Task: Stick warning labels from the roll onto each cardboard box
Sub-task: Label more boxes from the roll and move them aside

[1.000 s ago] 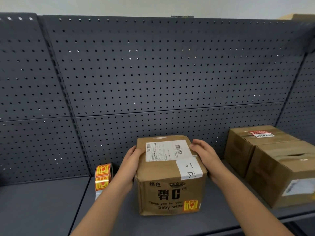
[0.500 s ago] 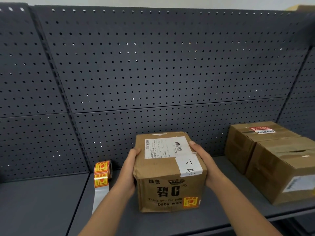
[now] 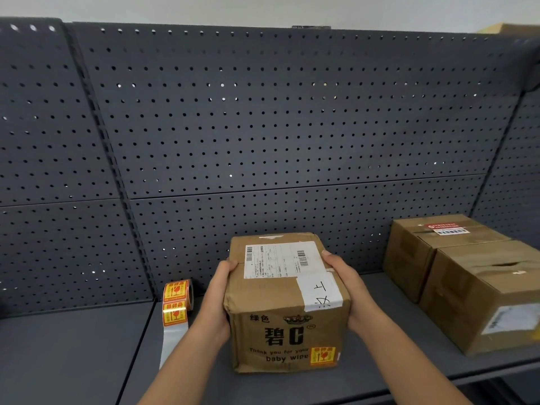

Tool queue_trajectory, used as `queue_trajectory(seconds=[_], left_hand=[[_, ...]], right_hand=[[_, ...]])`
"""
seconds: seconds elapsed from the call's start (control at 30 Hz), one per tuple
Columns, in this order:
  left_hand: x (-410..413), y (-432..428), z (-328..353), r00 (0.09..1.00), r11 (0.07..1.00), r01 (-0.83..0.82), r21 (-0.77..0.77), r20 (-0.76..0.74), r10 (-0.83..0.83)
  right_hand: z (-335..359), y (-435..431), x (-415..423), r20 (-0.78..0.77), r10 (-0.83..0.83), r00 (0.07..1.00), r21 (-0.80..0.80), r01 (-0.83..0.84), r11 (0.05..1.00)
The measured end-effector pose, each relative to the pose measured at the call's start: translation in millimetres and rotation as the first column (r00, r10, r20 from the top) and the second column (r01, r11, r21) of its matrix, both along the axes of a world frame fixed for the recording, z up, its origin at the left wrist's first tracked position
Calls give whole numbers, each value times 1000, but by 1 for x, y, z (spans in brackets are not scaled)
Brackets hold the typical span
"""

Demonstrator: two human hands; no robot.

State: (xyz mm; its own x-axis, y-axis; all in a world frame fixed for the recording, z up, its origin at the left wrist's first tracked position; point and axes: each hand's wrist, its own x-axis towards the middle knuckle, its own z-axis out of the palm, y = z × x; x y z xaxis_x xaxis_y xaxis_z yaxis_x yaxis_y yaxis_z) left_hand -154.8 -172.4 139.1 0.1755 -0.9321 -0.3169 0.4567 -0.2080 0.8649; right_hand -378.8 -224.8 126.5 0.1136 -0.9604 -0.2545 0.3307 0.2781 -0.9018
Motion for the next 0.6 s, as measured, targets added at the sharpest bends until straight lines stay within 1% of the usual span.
queue_trajectory(seconds=[0.17, 0.3, 0.6], left_hand=[[2, 8, 8, 1000, 1000, -10, -26, -13, 10], [1, 10, 20, 1000, 999, 3, -43, 8, -3], [-20, 4, 43, 997, 991, 71, -110, -2, -72]], right_hand=[[9, 6, 3, -10, -5, 1000, 3, 5, 1000], [22, 8, 0, -28, -15, 999, -13, 14, 1000], [55, 13, -31, -60, -89, 994, -56, 86, 995]])
